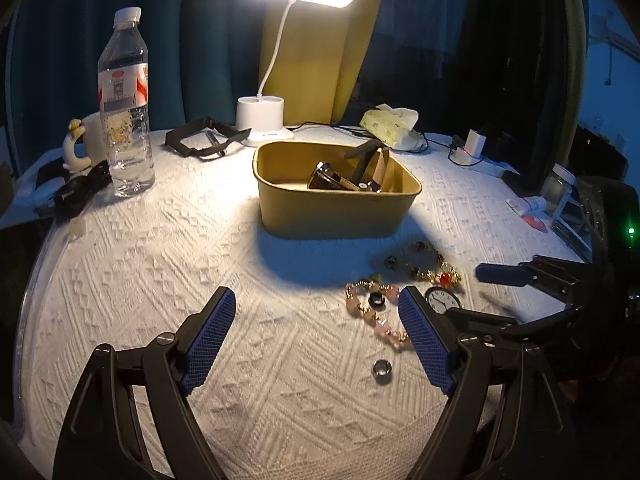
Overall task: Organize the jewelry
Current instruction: 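Grasp the white-faced pocket watch with the right gripper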
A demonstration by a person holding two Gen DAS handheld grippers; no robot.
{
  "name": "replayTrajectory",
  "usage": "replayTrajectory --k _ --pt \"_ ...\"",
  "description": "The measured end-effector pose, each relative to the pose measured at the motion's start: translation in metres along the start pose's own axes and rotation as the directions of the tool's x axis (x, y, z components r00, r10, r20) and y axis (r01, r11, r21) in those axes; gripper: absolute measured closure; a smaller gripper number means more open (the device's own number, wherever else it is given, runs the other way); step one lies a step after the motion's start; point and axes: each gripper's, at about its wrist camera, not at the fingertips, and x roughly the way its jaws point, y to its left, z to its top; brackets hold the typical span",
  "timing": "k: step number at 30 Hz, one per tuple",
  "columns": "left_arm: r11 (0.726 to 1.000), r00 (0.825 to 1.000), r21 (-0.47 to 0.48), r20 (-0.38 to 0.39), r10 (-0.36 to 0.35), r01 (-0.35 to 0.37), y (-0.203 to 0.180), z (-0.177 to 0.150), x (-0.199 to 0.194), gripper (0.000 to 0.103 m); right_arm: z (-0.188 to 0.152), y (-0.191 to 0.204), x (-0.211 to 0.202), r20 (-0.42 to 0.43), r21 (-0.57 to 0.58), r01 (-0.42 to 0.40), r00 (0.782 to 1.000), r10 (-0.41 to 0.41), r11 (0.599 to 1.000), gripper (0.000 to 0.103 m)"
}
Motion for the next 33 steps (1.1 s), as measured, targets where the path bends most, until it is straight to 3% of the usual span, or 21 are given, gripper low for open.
replayTrajectory --k 8,10,23,26,28,31,33 --pt "1.000 1.000 0.006 -0.016 -0.026 0.026 0.003 -0.006 0.001 0.017 -0.002 0.015 0.014 -0.030 -0.052 0.016 0.999 -0.017 0.998 0.048" --pt "0.999 0.999 0.008 -0.016 -0.031 0.032 0.002 -0.005 0.002 0.017 -0.001 0.013 0.014 -0.026 -0.051 0.022 0.999 -0.023 0.998 0.062" --pt "0.992 0.995 0.106 -0.079 -0.062 0.071 -0.030 -0.007 0.014 0.017 0.002 0.001 -0.008 0.055 -0.029 0.028 0.998 -0.026 0.999 0.063" --pt "0.987 0.993 0.140 -0.103 -0.066 0.080 -0.041 -0.007 0.020 0.017 0.002 -0.005 -0.015 0.080 -0.014 0.031 0.996 -0.030 0.999 0.066" --pt "0.985 0.991 0.154 -0.117 -0.064 0.082 -0.045 -0.008 0.024 0.017 0.001 -0.010 -0.018 0.088 -0.005 0.031 0.996 -0.030 1.000 0.073" --pt "0.979 0.988 0.181 -0.141 -0.066 0.091 -0.053 -0.008 0.031 0.024 0.000 -0.017 -0.018 0.091 0.007 0.028 0.995 -0.029 1.000 0.076" --pt "0.973 0.987 0.208 -0.148 -0.066 0.097 -0.060 -0.008 0.033 0.034 -0.002 -0.022 -0.019 0.093 0.014 0.023 0.995 -0.024 1.000 0.076"
